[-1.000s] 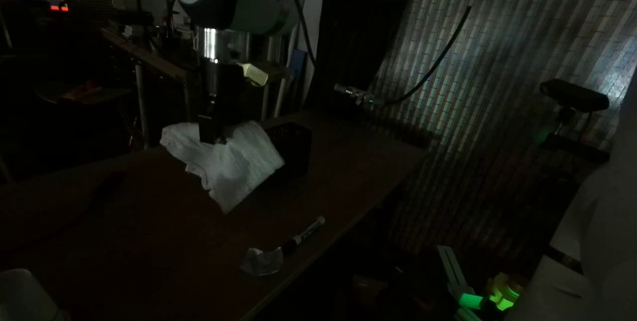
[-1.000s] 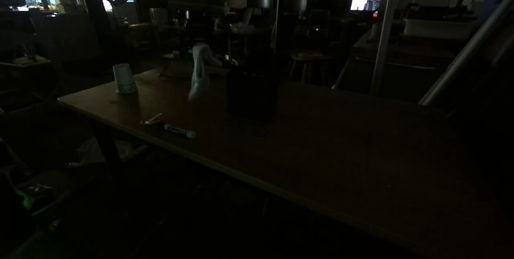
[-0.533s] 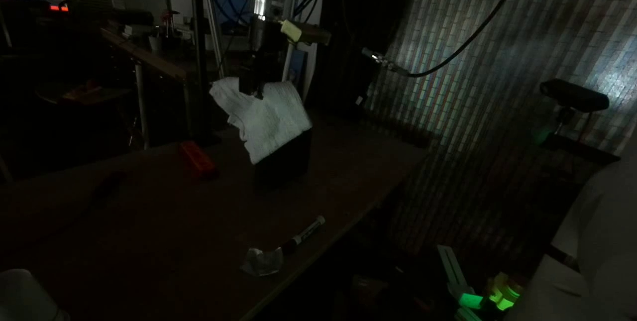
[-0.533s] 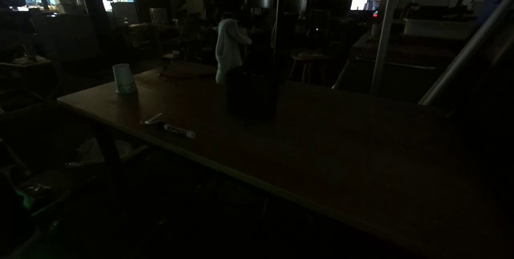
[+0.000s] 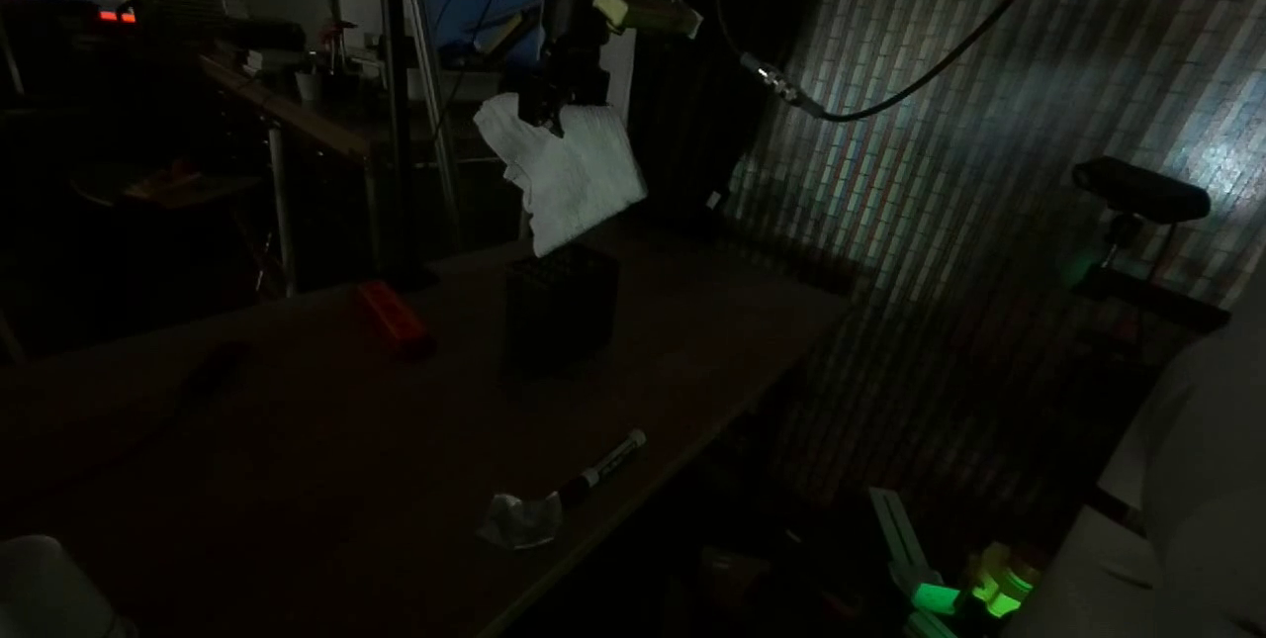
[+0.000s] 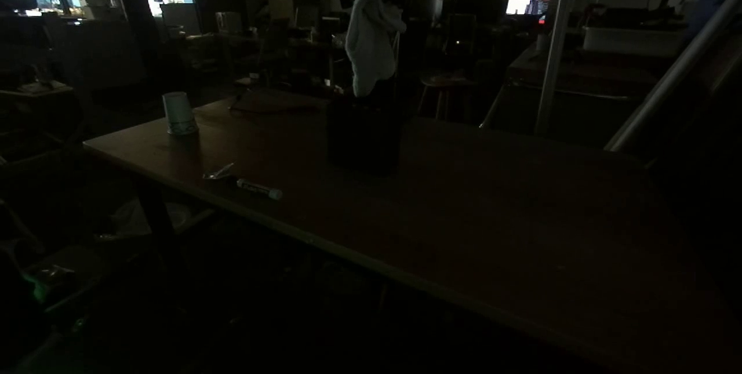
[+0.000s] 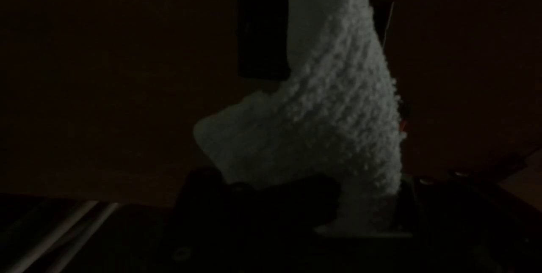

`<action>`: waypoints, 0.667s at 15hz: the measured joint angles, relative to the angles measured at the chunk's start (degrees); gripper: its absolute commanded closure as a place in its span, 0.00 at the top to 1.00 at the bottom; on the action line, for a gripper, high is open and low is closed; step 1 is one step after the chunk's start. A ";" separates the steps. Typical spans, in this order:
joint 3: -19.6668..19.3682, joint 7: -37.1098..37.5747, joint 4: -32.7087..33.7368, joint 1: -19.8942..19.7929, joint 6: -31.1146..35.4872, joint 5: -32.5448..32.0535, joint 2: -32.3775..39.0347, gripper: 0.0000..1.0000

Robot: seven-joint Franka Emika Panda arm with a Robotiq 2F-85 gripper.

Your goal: Put the towel inside the black box

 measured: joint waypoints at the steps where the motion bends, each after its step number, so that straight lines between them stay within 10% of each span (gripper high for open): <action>1: -0.06 0.33 0.29 0.00 -0.06 -0.99 0.11 0.00; 10: 0.50 0.66 0.14 1.53 -0.71 -4.72 3.11 0.00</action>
